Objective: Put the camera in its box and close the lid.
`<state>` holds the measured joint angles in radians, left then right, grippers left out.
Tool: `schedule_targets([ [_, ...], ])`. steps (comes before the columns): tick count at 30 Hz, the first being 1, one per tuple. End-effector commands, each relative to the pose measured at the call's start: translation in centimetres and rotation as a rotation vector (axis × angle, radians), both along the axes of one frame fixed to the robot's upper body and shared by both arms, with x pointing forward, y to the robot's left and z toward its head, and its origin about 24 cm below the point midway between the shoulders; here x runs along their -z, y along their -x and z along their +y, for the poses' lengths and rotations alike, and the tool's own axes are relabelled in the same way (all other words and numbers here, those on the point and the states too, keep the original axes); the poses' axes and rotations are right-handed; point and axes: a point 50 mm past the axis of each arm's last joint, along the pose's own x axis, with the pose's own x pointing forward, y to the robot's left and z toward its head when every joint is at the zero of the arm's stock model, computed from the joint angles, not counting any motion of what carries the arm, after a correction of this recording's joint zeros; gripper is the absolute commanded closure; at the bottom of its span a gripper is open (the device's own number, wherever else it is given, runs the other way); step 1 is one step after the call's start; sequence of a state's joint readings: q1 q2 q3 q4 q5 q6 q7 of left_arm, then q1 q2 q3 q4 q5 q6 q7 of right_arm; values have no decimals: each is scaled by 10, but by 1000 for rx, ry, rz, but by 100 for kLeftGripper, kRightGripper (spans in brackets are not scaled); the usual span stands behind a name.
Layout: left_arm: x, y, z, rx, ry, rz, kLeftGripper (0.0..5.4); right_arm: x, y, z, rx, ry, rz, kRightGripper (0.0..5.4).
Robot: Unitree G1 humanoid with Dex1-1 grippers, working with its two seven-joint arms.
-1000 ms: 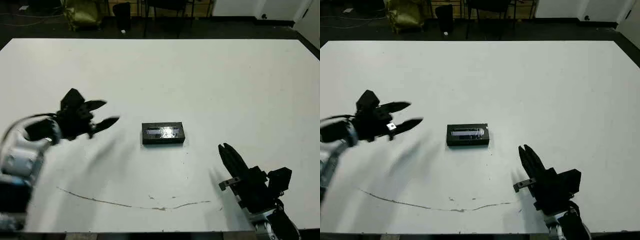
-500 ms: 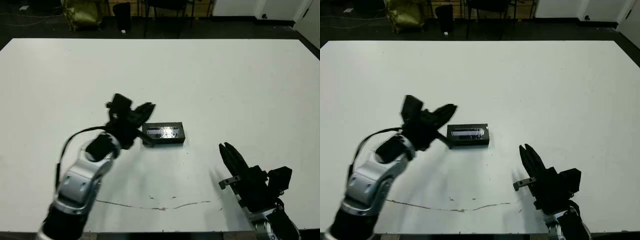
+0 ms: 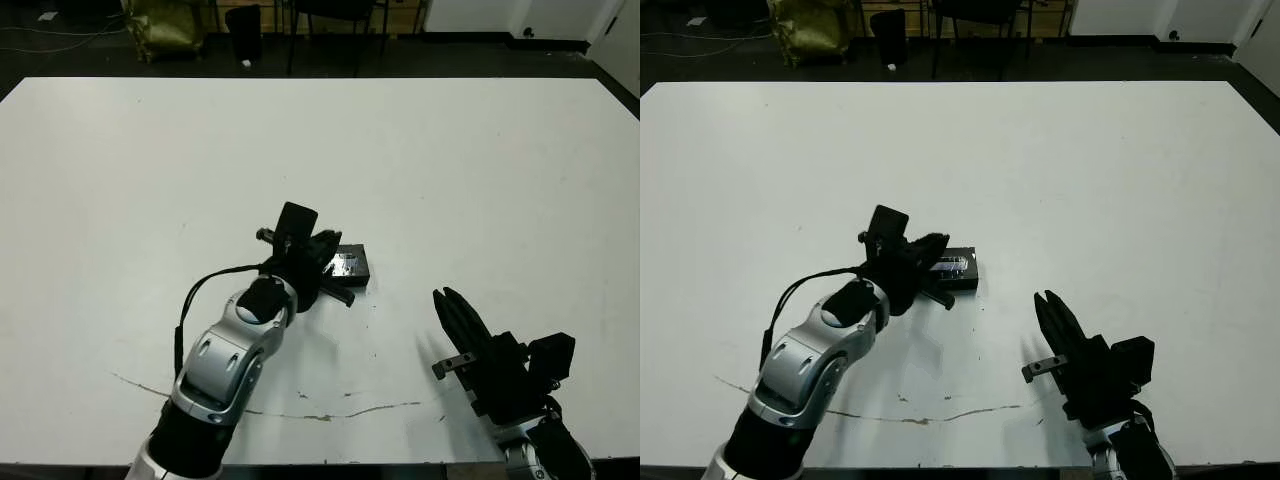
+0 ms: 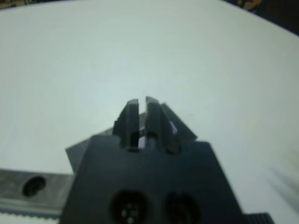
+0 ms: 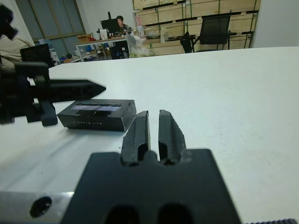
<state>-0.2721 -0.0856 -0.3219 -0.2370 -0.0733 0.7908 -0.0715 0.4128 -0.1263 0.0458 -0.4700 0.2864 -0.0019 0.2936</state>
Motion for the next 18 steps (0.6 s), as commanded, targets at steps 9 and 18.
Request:
schedule_targets([
  [9, 56, 23, 19, -55, -73, 170, 537, 6, 4, -3, 0, 8, 31, 540],
  [18, 66, 27, 30, -70, -73, 178, 537, 7, 3, -4, -4, -1, 28, 540],
])
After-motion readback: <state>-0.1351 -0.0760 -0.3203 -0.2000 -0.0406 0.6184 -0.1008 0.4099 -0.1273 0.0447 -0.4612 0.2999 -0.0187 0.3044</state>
